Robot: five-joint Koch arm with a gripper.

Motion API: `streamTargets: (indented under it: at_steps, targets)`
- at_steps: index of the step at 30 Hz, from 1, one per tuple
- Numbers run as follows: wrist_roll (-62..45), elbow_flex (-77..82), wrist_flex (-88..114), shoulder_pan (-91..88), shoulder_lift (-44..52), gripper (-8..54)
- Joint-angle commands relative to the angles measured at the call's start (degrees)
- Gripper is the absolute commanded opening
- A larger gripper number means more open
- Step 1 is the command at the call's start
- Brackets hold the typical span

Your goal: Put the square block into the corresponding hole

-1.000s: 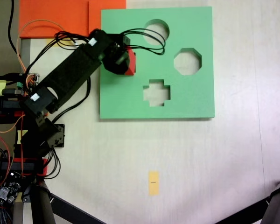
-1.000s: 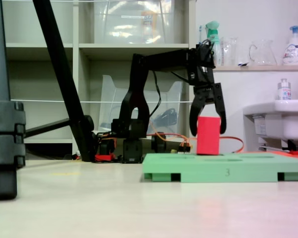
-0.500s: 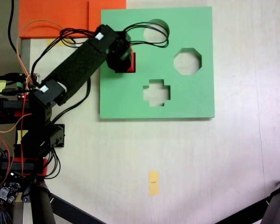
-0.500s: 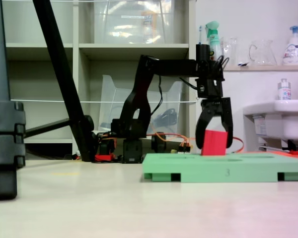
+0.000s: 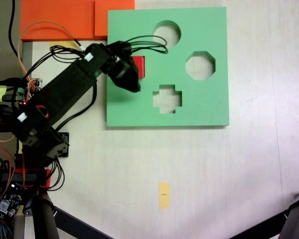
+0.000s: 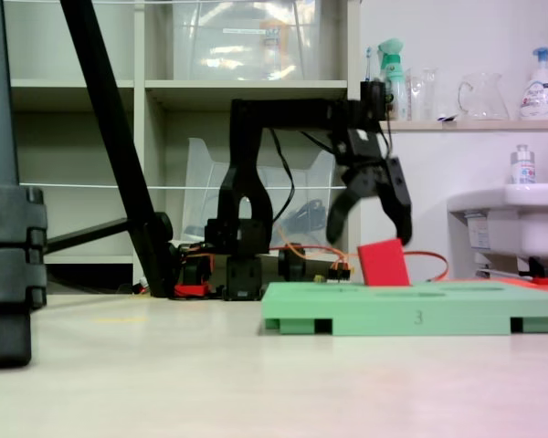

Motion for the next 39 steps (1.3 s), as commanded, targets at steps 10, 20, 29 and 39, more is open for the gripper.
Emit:
streamTargets:
  at_steps: [10,20,29,39]
  targets:
    - [-73.92,10.37,-2.72,15.12,28.21,39.4]
    - [-109.07,43.42,-29.00,39.46,40.17,38.6]
    - [-115.05,69.87,-59.41,43.86,40.17,36.7]
    - [-114.96,82.44,-61.87,42.98,40.52,36.8]
